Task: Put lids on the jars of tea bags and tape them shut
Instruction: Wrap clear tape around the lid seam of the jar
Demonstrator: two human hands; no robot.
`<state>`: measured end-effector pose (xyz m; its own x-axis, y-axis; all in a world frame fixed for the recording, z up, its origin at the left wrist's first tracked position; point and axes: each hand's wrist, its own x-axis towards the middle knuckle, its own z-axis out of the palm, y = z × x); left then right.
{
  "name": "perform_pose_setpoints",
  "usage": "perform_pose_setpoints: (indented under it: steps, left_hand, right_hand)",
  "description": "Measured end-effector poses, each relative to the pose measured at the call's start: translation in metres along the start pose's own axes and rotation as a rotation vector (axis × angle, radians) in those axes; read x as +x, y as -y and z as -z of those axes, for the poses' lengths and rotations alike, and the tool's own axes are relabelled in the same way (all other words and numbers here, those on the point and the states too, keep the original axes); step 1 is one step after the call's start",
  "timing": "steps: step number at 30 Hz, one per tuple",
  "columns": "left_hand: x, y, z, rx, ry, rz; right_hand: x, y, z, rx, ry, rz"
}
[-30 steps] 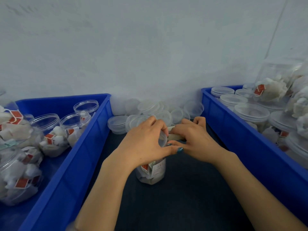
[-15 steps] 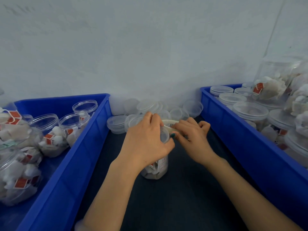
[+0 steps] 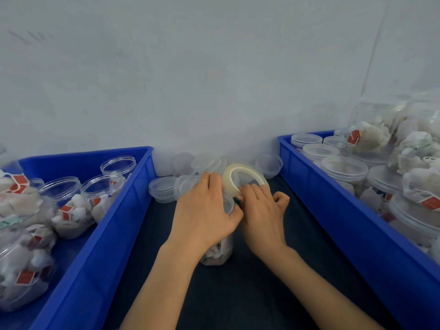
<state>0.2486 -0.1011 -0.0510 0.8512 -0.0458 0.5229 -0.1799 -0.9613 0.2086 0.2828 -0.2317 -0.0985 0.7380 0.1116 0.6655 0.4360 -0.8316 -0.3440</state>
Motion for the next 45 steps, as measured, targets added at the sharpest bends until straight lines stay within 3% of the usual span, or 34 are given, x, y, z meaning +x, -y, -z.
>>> perform_pose_setpoints:
  steps: [11, 27, 31, 35, 45]
  left_hand:
    - [0.003, -0.001, 0.000, -0.022, 0.014, -0.023]
    - [0.004, -0.008, 0.004, -0.019, 0.026, 0.037]
    - [-0.015, -0.016, 0.004, -0.073, 0.043, -0.001]
    - [-0.011, -0.013, 0.004, -0.081, 0.070, 0.030]
    - [-0.002, -0.019, 0.008, -0.062, 0.217, 0.115]
  right_hand:
    - [0.008, 0.009, -0.005, -0.216, 0.007, -0.056]
    - [0.028, 0.004, -0.023, -0.318, 0.031, -0.075]
    - [0.054, -0.029, -0.016, -0.326, 0.113, -0.321]
    - [0.046, -0.014, -0.012, -0.158, 0.158, -0.008]
    - [-0.024, -0.034, 0.007, -0.291, 0.358, -0.060]
